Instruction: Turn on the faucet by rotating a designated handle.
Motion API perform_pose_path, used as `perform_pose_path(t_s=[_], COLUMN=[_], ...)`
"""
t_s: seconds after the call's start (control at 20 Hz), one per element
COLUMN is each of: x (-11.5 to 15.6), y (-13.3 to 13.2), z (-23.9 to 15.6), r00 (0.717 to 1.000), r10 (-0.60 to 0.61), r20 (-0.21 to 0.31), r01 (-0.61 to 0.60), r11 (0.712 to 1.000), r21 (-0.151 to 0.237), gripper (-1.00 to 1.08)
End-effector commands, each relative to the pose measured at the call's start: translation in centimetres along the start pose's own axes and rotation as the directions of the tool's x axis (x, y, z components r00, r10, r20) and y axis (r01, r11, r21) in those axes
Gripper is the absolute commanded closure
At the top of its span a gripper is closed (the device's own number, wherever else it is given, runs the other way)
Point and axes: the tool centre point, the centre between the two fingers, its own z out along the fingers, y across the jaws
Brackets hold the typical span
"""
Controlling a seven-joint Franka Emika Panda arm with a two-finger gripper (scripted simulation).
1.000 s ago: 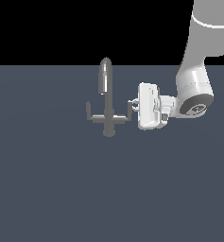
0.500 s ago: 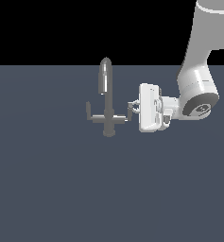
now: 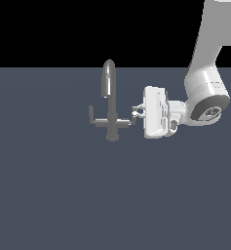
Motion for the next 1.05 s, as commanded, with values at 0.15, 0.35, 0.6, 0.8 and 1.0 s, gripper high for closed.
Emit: perform_pose_path(t_s=[0.15, 0.35, 0.6, 0.8, 1.0], x=[-1.0, -1.7, -1.2, -0.3, 0.3], y=[2.0, 3.2, 3.6, 6.5, 8.5], z=[0.0, 0.0, 0.0, -0.1, -0.2], r00=[1.0, 1.0, 1.0, 1.0, 1.0], r10=[0.007, 0.006, -0.011, -0.001, 0.006], r20=[0.008, 0.009, 0.005, 0.008, 0.01], r01=[-0.007, -0.006, 0.011, 0.002, -0.006], r11=[1.0, 1.0, 1.0, 1.0, 1.0], r21=[-0.001, -0.001, -0.002, -0.002, -0.002], gripper=[1.08, 1.08, 1.08, 1.08, 1.08])
